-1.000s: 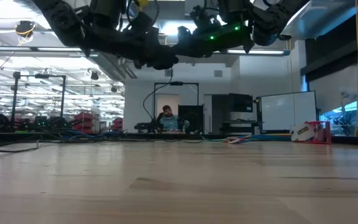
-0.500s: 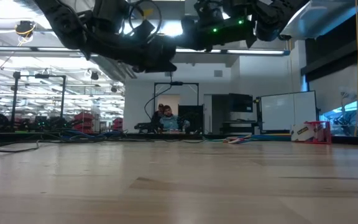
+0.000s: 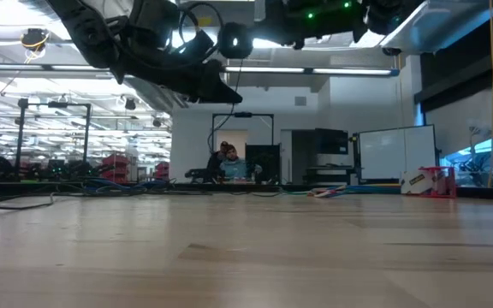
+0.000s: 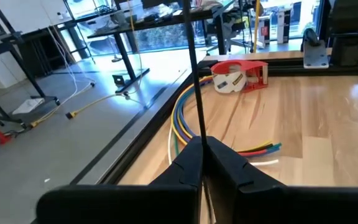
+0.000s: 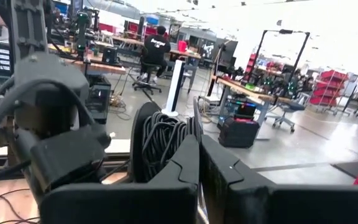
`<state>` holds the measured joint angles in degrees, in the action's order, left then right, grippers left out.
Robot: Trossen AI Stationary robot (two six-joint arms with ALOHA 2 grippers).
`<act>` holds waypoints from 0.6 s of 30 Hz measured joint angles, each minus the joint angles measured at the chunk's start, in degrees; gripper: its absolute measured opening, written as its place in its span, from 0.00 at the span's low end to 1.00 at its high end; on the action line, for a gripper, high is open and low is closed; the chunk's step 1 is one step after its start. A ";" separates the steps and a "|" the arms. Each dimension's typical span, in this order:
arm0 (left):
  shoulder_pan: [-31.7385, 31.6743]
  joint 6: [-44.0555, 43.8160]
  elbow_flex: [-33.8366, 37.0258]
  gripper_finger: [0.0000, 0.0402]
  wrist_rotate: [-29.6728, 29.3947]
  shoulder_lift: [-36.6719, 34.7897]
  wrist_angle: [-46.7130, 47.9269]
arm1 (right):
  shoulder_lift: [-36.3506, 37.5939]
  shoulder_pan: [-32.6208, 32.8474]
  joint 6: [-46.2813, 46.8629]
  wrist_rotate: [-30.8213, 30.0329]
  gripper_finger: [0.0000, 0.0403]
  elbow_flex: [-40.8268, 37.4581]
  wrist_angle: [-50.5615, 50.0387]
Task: Coiling cords
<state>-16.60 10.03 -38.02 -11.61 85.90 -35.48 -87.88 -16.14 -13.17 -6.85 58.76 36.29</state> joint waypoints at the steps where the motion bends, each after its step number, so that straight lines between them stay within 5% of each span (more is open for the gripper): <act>1: 0.00 0.30 0.00 0.02 0.01 0.01 0.02 | 0.50 0.00 -0.22 0.00 0.01 0.00 -0.22; 18: -5.51 5.22 0.28 0.02 -4.25 -2.58 1.93 | 8.20 -0.04 -2.15 4.55 0.01 0.28 -15.91</act>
<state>-22.11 15.25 -37.74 -15.86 83.32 -33.56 -79.68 -16.19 -15.32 -2.31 59.04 20.39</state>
